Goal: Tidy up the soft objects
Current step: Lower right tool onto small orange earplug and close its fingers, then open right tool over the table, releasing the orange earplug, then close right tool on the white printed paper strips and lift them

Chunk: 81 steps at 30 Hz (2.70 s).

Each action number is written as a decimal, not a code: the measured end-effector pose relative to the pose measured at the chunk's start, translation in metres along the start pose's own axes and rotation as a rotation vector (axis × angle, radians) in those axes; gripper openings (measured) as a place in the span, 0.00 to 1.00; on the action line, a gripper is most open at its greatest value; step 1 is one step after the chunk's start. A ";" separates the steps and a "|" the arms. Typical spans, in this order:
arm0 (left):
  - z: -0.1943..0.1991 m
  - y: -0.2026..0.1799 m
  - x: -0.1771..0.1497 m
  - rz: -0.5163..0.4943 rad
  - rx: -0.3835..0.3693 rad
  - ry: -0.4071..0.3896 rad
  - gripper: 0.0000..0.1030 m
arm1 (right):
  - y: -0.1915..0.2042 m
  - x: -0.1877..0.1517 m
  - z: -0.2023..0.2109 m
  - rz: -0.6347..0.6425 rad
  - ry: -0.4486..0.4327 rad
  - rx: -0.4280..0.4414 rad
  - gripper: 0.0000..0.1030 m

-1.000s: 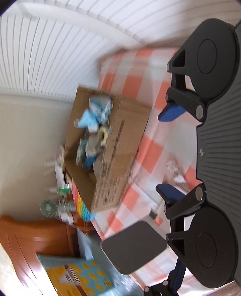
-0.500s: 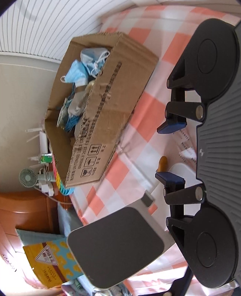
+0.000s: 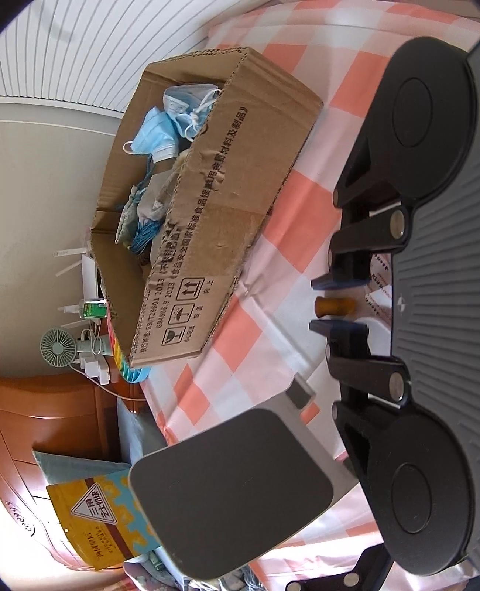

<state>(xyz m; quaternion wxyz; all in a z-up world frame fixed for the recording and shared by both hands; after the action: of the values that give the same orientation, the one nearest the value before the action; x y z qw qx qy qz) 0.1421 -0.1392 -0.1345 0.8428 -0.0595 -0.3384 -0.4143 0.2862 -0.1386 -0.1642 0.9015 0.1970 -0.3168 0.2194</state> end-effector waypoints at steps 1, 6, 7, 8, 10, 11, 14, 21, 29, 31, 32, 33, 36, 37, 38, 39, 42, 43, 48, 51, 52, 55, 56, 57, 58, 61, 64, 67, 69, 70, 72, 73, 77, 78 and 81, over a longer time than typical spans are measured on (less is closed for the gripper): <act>0.000 0.000 0.000 0.000 0.000 0.000 0.91 | -0.001 0.000 0.000 0.005 -0.006 -0.005 0.14; 0.000 0.001 0.001 -0.004 0.003 -0.002 0.91 | -0.003 0.000 0.005 0.006 -0.022 -0.009 0.13; 0.000 0.001 0.001 -0.006 0.006 -0.004 0.91 | -0.004 0.001 0.007 0.007 -0.024 -0.010 0.13; -0.001 0.001 0.002 -0.007 0.008 -0.005 0.91 | -0.004 0.002 0.009 0.007 -0.026 -0.012 0.13; -0.001 0.002 0.004 -0.010 0.011 -0.007 0.91 | -0.005 0.003 0.011 0.010 -0.028 -0.013 0.13; -0.001 0.002 0.004 -0.013 0.013 -0.007 0.91 | -0.005 0.003 0.012 0.014 -0.030 -0.016 0.13; -0.001 0.001 0.005 -0.021 0.020 -0.010 0.91 | -0.007 0.004 0.016 0.015 -0.036 -0.024 0.13; -0.003 0.006 0.013 -0.036 0.039 -0.025 0.90 | -0.020 0.003 0.032 0.011 -0.048 -0.054 0.13; -0.021 0.010 0.031 -0.063 0.092 -0.011 0.81 | -0.044 -0.008 0.058 0.010 -0.049 -0.103 0.13; -0.029 0.012 0.036 -0.058 0.107 0.001 0.80 | -0.050 -0.013 0.062 0.007 -0.040 -0.110 0.13; -0.034 0.014 0.038 -0.059 0.113 0.004 0.80 | -0.054 -0.015 0.063 0.006 -0.036 -0.114 0.13; -0.038 0.015 0.040 -0.061 0.119 0.010 0.81 | -0.057 -0.017 0.063 0.004 -0.029 -0.115 0.13; -0.053 0.021 0.043 -0.036 0.131 0.031 0.80 | -0.064 -0.023 0.063 -0.005 -0.015 -0.111 0.13; -0.056 0.023 0.043 -0.026 0.137 0.038 0.80 | -0.065 -0.025 0.063 -0.006 -0.011 -0.110 0.13; -0.059 0.024 0.043 -0.022 0.143 0.045 0.80 | -0.067 -0.027 0.062 -0.007 -0.008 -0.110 0.13; -0.061 0.025 0.043 -0.026 0.148 0.050 0.80 | -0.068 -0.029 0.061 -0.009 -0.004 -0.109 0.14; -0.067 0.029 0.043 -0.017 0.170 0.062 0.80 | -0.070 -0.033 0.059 -0.009 0.011 -0.096 0.14; -0.069 0.031 0.043 -0.011 0.173 0.066 0.80 | -0.071 -0.033 0.059 -0.012 0.010 -0.092 0.16; -0.077 0.039 0.046 0.029 0.189 0.068 0.80 | -0.076 -0.028 0.067 -0.048 -0.016 -0.059 0.31; -0.085 0.045 0.049 0.068 0.193 0.069 0.80 | -0.079 -0.023 0.072 -0.065 -0.034 -0.050 0.34; -0.088 0.047 0.050 0.083 0.189 0.067 0.80 | -0.080 -0.022 0.073 -0.068 -0.039 -0.049 0.35; -0.093 0.055 0.053 0.125 0.193 0.071 0.80 | -0.082 -0.018 0.076 -0.076 -0.048 -0.043 0.37; -0.095 0.056 0.054 0.129 0.193 0.070 0.80 | -0.082 -0.018 0.076 -0.078 -0.050 -0.041 0.38; -0.097 0.058 0.054 0.136 0.190 0.071 0.81 | -0.082 -0.017 0.077 -0.080 -0.052 -0.040 0.39; -0.099 0.060 0.053 0.152 0.184 0.073 0.81 | -0.082 -0.016 0.077 -0.082 -0.054 -0.038 0.39; -0.099 0.060 0.052 0.167 0.168 0.074 0.81 | -0.080 -0.016 0.078 -0.086 -0.060 -0.033 0.45; -0.097 0.051 0.052 0.156 0.133 0.066 0.81 | -0.080 -0.016 0.077 -0.089 -0.058 -0.029 0.47; -0.096 0.036 0.051 0.179 0.052 0.056 0.81 | -0.078 -0.016 0.077 -0.084 -0.055 -0.034 0.47; -0.094 0.024 0.052 0.151 0.021 0.050 0.81 | -0.077 -0.016 0.078 -0.081 -0.052 -0.036 0.47; -0.092 0.019 0.051 0.140 0.006 0.048 0.81 | -0.076 -0.016 0.078 -0.078 -0.051 -0.038 0.47; -0.088 0.010 0.050 0.118 -0.023 0.048 0.81 | -0.075 -0.016 0.078 -0.074 -0.048 -0.043 0.47; -0.085 0.006 0.049 0.109 -0.038 0.046 0.81 | -0.074 -0.016 0.078 -0.072 -0.047 -0.041 0.47; -0.076 -0.005 0.042 0.087 -0.073 0.048 0.81 | -0.072 -0.015 0.078 -0.066 -0.044 -0.048 0.47; -0.074 -0.005 0.041 0.080 -0.064 0.045 0.81 | -0.072 -0.015 0.077 -0.066 -0.043 -0.051 0.47; -0.070 0.004 0.044 0.047 0.026 0.033 0.81 | -0.069 -0.012 0.075 -0.062 -0.043 -0.049 0.47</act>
<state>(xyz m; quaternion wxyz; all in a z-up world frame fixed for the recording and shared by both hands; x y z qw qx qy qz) 0.2005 -0.1924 -0.1597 0.8585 -0.0497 -0.3281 -0.3910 0.2767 -0.2361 -0.1328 0.9054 0.1894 -0.3349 0.1793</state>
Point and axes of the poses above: each gripper's, at about its wrist camera, not at the fingertips, and z roughly against the way its jaws point, y to its left, x to its top, the point moved 9 cm from there along -z, roughly the way its jaws point, and after that the axes turned 15 degrees about -z, right-handed, at the moved point
